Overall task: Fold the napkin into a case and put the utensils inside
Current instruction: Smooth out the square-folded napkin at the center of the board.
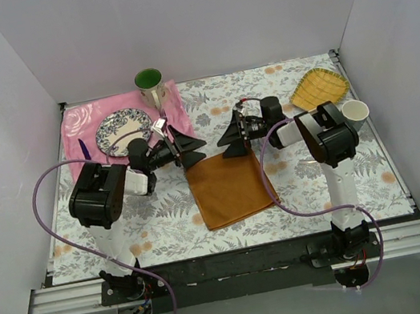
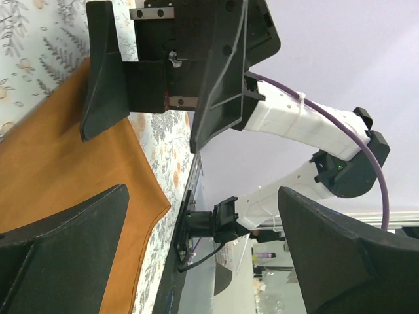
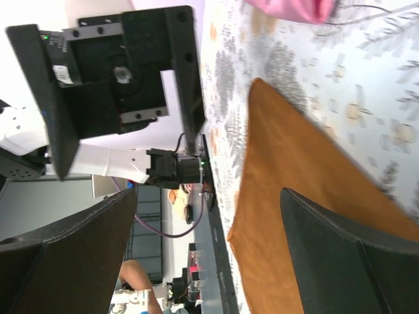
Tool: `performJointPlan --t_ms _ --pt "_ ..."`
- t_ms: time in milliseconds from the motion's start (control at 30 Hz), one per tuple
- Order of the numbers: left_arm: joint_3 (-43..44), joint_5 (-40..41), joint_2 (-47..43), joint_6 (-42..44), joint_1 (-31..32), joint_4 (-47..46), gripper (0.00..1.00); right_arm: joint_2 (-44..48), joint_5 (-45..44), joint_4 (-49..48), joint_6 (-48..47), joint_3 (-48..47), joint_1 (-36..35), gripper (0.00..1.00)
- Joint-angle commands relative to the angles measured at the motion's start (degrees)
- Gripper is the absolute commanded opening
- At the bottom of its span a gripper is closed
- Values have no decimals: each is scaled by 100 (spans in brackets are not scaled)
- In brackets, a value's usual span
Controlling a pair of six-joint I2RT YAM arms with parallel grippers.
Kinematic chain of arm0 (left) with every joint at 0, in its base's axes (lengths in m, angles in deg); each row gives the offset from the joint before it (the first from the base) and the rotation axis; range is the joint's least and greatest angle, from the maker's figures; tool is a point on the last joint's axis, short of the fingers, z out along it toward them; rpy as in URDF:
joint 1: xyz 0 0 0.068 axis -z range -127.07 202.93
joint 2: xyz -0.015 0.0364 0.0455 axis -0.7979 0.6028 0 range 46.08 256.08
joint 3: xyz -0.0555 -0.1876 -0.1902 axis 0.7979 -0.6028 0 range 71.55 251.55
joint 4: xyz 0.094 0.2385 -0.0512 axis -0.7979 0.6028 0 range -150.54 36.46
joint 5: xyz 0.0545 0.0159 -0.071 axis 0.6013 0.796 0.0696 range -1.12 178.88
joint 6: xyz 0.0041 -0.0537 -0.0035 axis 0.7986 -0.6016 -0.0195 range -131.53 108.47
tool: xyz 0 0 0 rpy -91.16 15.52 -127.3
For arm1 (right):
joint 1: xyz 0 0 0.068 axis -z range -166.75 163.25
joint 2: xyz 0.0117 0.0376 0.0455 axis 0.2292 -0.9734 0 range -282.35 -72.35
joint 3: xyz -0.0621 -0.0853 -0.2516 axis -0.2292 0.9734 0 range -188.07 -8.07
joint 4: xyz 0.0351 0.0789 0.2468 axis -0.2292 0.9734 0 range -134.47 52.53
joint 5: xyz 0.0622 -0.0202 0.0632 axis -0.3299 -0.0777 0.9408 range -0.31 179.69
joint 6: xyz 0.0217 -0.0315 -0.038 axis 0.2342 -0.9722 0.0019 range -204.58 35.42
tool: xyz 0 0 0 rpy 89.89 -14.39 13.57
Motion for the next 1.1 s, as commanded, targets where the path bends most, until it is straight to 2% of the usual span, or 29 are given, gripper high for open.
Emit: performJointPlan --t_ms 0,167,333,367,533,833,933,1067 --pt "83 62 -150 213 143 449 98 580 102 -658 487 -71 -83 99" --pt "21 212 53 257 179 686 98 1194 58 -438 444 876 -57 99" --pt "21 274 141 581 205 1159 98 1503 216 1061 -653 1257 -48 99" --pt "30 326 141 660 205 1274 98 1503 234 1396 -1195 1257 -48 99" --pt "109 476 176 1030 205 1924 98 1258 190 3354 -2710 906 31 99" --pt "135 625 317 1241 187 2312 98 774 76 5317 -4836 686 391 99" --pt "170 643 326 1320 187 2408 98 835 85 5714 -5102 642 426 99" --pt "188 651 334 1399 187 2505 98 1387 269 5943 -5138 414 313 99"
